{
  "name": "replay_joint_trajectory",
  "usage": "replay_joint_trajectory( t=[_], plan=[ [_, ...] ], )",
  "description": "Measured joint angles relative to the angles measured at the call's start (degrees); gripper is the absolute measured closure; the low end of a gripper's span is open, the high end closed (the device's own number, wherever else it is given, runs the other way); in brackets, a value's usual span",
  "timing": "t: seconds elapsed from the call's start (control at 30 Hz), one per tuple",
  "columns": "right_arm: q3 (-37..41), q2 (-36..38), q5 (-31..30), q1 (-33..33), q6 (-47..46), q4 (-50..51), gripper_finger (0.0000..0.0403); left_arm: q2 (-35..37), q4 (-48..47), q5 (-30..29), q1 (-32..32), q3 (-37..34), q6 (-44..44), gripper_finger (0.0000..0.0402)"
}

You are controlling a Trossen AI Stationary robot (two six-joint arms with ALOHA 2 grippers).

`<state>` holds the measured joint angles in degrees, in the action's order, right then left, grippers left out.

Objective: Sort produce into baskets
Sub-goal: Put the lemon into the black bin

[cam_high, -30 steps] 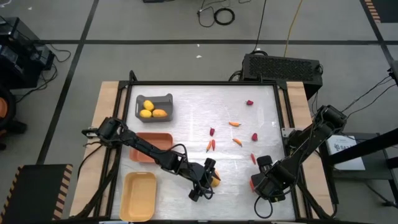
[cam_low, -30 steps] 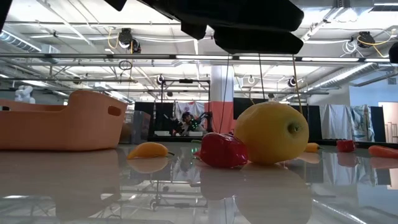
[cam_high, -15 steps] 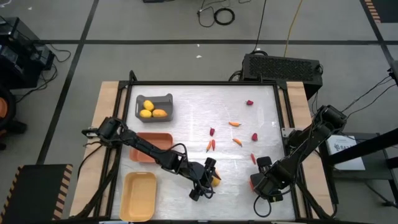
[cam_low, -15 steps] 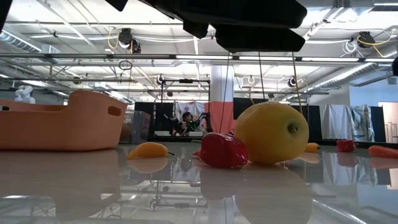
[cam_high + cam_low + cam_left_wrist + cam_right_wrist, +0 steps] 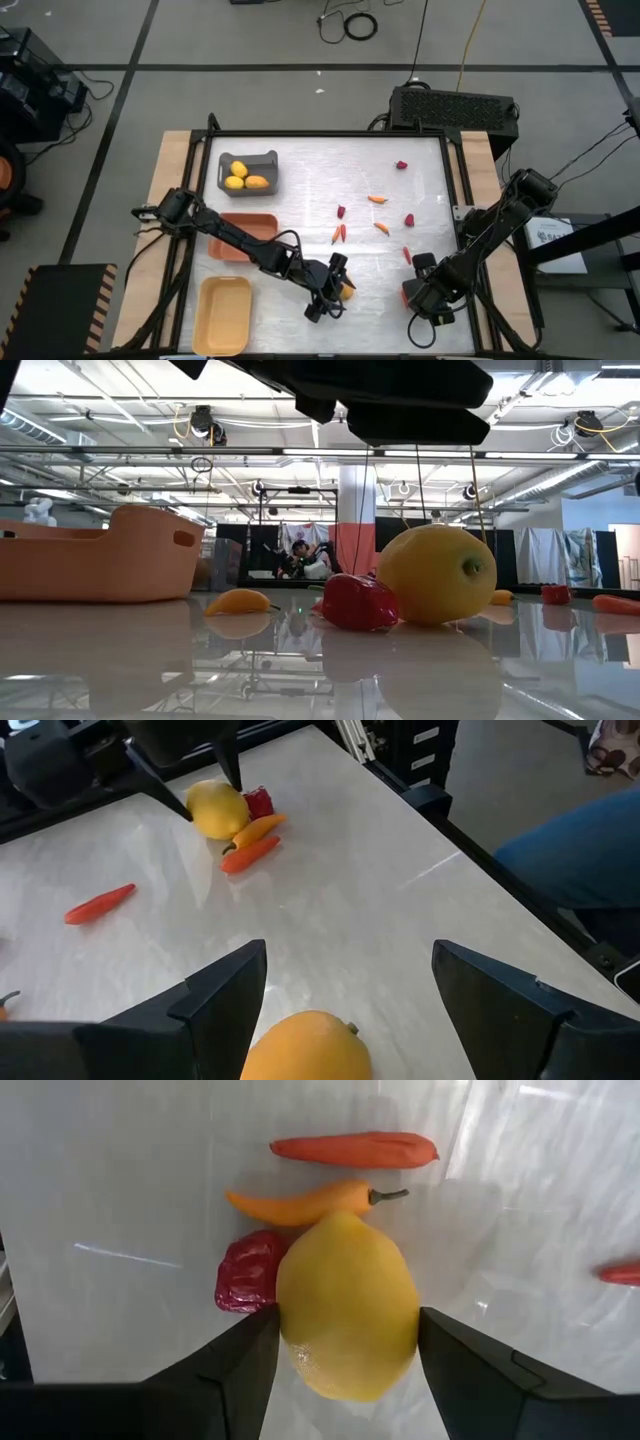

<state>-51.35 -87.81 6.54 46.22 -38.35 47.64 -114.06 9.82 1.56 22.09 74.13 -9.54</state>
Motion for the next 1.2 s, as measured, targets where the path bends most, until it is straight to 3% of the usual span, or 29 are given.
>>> replay_joint_trajectory(
  t=[0.43,0.77,1.2],
  plan=[
    [0.04,-0.04,-0.46,0.02,-3.92,-2.77,0.0185,0.61,-3.01,-0.02,0.0,-0.04,-0.19,0.0109],
    [0.04,-0.07,-0.54,-0.02,-6.37,-3.28,0.0226,11.16,-21.18,-0.5,-1.45,-1.01,0.53,0.0109],
    [-3.49,-0.11,-1.72,-1.58,-5.76,1.32,0.0229,26.23,-26.19,-6.04,-2.21,-11.19,5.83,0.0109]
  ],
)
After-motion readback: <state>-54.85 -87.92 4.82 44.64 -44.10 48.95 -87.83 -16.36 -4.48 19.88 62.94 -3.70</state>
